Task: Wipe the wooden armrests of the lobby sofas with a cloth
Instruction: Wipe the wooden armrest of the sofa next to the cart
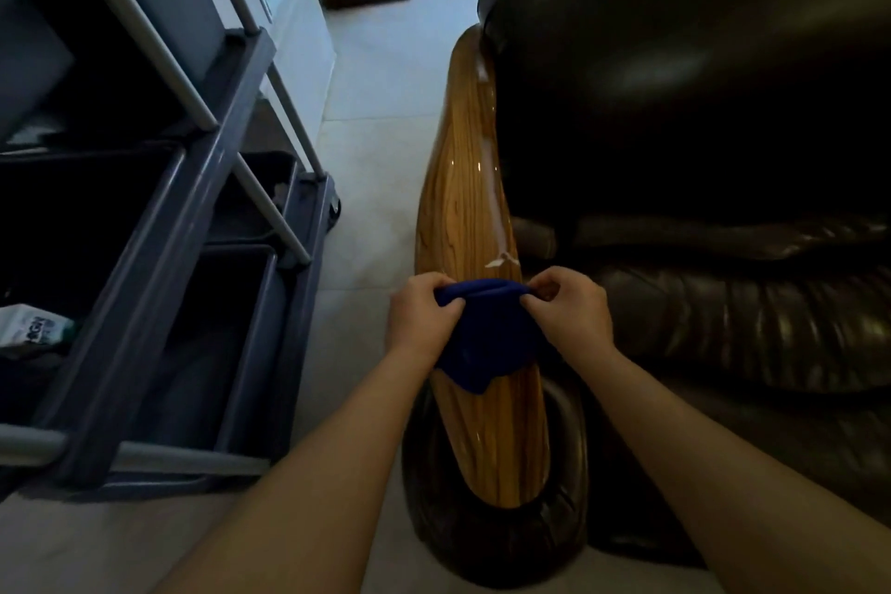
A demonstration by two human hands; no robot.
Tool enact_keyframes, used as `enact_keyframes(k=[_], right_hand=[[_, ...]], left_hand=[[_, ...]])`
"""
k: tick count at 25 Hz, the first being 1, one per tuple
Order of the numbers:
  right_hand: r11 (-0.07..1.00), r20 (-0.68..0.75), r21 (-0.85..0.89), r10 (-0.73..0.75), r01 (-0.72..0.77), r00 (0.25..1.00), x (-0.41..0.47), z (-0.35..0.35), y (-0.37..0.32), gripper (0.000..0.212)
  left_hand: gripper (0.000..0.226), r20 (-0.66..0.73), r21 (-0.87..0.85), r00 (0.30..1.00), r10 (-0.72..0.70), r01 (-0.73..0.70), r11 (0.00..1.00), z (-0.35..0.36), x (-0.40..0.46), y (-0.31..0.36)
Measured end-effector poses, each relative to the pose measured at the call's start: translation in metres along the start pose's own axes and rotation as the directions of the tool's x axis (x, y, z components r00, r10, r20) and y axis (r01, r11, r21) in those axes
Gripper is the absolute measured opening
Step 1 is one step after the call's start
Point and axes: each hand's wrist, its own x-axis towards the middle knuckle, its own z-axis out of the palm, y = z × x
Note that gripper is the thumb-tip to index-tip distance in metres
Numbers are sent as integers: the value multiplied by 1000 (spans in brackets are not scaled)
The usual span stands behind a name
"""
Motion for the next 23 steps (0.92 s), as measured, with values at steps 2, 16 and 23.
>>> enact_keyframes(k=[2, 16, 23], right_hand=[[998, -86, -60, 1, -6, 996, 2, 6, 8, 17], [977, -172, -178, -147, 116, 974, 8, 91, 25, 60], [965, -105, -195, -200, 177, 974, 62, 84, 7, 59]], left_hand=[[21, -32, 48, 999, 44, -42, 998, 9, 2, -5], [59, -222, 263, 967, 124, -63, 963, 88, 13, -41], [61, -265, 338, 960, 87, 8, 941, 80, 57, -21]])
